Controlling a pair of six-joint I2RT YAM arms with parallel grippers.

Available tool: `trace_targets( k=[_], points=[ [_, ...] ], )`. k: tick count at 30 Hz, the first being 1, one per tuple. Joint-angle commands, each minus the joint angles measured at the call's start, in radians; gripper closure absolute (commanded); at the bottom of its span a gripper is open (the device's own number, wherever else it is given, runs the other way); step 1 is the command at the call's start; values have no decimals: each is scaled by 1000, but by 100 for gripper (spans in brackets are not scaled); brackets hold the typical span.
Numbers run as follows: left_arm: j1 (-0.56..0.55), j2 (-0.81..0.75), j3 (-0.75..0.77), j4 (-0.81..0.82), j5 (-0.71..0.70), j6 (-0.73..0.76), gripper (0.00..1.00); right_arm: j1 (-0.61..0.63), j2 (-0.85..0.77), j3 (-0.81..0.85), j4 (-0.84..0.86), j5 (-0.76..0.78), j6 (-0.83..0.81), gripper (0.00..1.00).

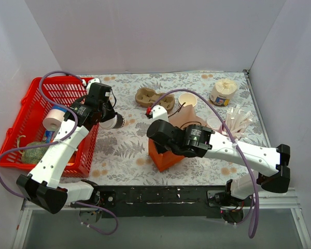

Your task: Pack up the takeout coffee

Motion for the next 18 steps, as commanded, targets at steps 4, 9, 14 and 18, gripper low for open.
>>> trace_targets(
  k=[4, 9, 14, 18],
  points=[
    [6, -20, 12, 21, 25, 19, 100, -86, -125, -86, 189, -367, -32, 99],
    [6, -25, 34, 30, 50, 79, 100, -95, -117, -83, 155, -430, -55, 99],
    [5, -25, 203, 19, 57, 206, 100, -95, -114, -130, 204, -554, -130, 99],
    [5, -28, 340, 62, 154, 283, 100, -94, -134, -149, 268, -702, -226, 99]
  ],
)
